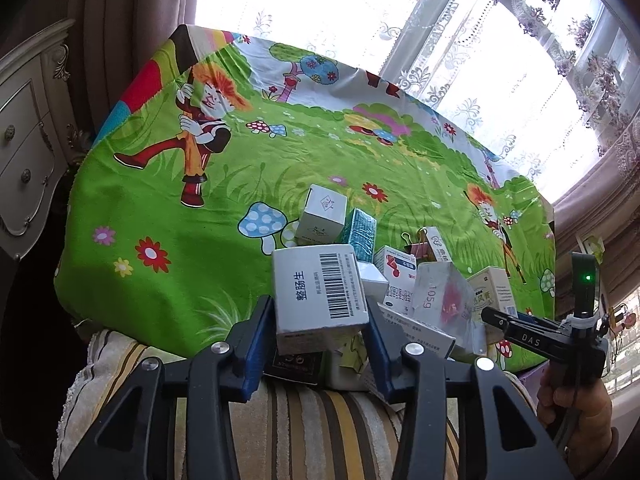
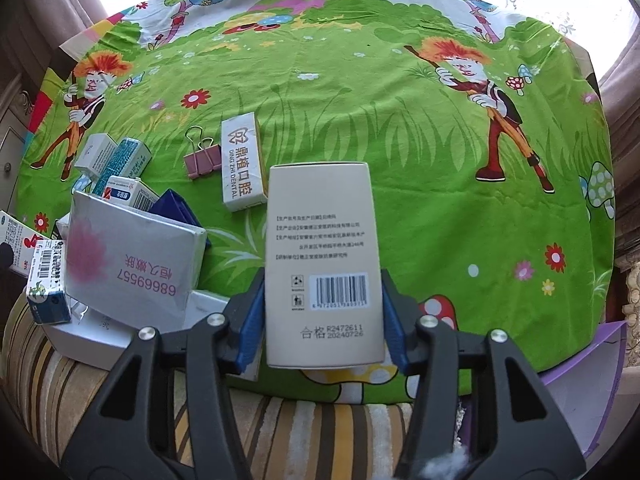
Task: Organize rigid objects
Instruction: 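Grasp the white barcode box with the right gripper and lift it, then carry the box to the purple-rimmed box and release it inside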
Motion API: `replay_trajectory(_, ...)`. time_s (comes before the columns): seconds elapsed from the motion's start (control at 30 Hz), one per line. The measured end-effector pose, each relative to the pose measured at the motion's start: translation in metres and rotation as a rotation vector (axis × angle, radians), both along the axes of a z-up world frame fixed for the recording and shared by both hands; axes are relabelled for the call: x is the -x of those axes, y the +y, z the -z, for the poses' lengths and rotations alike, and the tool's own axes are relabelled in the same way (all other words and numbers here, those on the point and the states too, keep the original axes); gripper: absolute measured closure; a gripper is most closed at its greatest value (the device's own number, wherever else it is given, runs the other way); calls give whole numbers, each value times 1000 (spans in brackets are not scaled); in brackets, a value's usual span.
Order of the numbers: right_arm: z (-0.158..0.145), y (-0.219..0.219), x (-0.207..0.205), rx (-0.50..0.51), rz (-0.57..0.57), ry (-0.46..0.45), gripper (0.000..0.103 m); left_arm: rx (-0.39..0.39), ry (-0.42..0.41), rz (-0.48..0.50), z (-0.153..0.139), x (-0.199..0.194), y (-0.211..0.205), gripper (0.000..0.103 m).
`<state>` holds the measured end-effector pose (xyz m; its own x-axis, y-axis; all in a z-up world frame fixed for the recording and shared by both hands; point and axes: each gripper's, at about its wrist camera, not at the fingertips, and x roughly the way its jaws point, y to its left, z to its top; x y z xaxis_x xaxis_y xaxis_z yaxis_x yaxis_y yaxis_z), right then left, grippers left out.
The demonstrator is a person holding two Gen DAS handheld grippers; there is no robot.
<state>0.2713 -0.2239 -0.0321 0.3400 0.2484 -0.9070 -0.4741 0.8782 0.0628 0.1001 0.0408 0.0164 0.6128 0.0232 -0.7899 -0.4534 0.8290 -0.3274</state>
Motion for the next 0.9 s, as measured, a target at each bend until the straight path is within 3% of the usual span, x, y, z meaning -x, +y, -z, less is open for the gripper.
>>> replay_trajectory(0.5, -74, -48, 64, -162, 34, -189, 48, -38, -153, 10, -51, 23, -19, 59)
replay_trajectory(0.7, -87, -83, 93, -180, 59, -230, 48, 33, -218, 167, -66, 21, -67, 59)
replay_trajectory(0.9, -87, -130, 115, -162, 128, -250, 48, 206, -231, 392, -56, 12, -133, 59)
